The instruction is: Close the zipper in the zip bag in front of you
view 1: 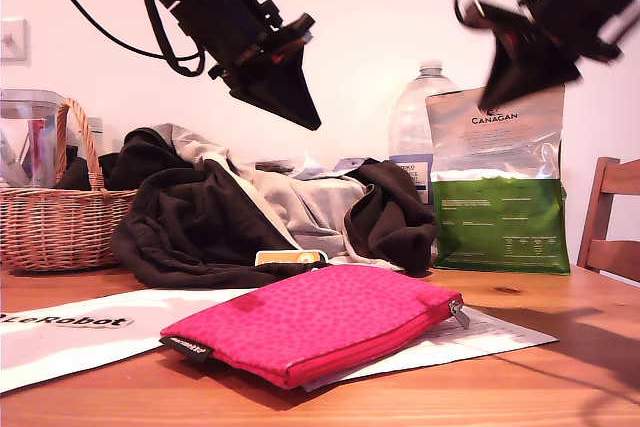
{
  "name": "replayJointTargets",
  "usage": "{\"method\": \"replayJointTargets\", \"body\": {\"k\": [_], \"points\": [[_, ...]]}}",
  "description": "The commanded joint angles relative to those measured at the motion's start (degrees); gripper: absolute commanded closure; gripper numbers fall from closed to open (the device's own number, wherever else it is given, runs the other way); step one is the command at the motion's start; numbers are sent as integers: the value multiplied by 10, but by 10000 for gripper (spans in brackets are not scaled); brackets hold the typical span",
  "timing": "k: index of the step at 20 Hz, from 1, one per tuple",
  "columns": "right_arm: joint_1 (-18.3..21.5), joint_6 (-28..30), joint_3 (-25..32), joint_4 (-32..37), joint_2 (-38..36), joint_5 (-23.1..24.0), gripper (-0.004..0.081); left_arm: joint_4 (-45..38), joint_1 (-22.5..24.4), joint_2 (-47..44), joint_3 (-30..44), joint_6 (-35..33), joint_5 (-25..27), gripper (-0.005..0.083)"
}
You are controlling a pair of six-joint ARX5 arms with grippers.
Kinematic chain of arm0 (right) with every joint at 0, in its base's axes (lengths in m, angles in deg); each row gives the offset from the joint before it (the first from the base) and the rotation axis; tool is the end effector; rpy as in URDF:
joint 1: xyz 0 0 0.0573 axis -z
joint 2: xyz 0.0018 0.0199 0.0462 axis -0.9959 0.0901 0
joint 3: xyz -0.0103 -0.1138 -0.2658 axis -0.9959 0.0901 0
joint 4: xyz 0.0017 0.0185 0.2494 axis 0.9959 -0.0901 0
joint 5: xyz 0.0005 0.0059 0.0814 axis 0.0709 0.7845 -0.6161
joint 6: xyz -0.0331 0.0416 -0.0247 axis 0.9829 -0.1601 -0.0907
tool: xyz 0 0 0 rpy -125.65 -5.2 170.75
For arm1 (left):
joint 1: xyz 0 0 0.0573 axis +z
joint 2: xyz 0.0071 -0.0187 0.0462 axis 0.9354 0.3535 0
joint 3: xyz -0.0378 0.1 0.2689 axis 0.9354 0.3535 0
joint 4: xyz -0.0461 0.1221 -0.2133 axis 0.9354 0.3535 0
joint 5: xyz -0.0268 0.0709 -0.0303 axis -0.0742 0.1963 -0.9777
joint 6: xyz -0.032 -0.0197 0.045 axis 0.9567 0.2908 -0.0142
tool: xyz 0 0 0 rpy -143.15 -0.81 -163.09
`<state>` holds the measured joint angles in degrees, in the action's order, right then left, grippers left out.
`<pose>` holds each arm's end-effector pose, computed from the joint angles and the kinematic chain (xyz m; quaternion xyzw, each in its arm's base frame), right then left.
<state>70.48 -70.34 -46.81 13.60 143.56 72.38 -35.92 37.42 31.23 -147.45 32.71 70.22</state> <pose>0.2777 0.0784 0.2836 -0.0367 0.2620 0.2196 0.9390 0.3311 -0.2178 0.2997 0.1683 0.2813 -0.4245 0.8440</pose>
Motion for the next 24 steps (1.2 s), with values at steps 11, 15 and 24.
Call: {"method": "replayJointTargets", "body": {"k": [11, 15, 24], "points": [[1, -7, 259, 87, -375, 9, 782, -203, -4, -303, 332, 89, 22, 796], [-5, -2, 260, -33, -514, 14, 782, -200, -4, -457, 429, 124, 50, 796], [-10, 23, 260, -219, -687, 22, 782, -27, -4, -730, 473, 148, 80, 796]]}}
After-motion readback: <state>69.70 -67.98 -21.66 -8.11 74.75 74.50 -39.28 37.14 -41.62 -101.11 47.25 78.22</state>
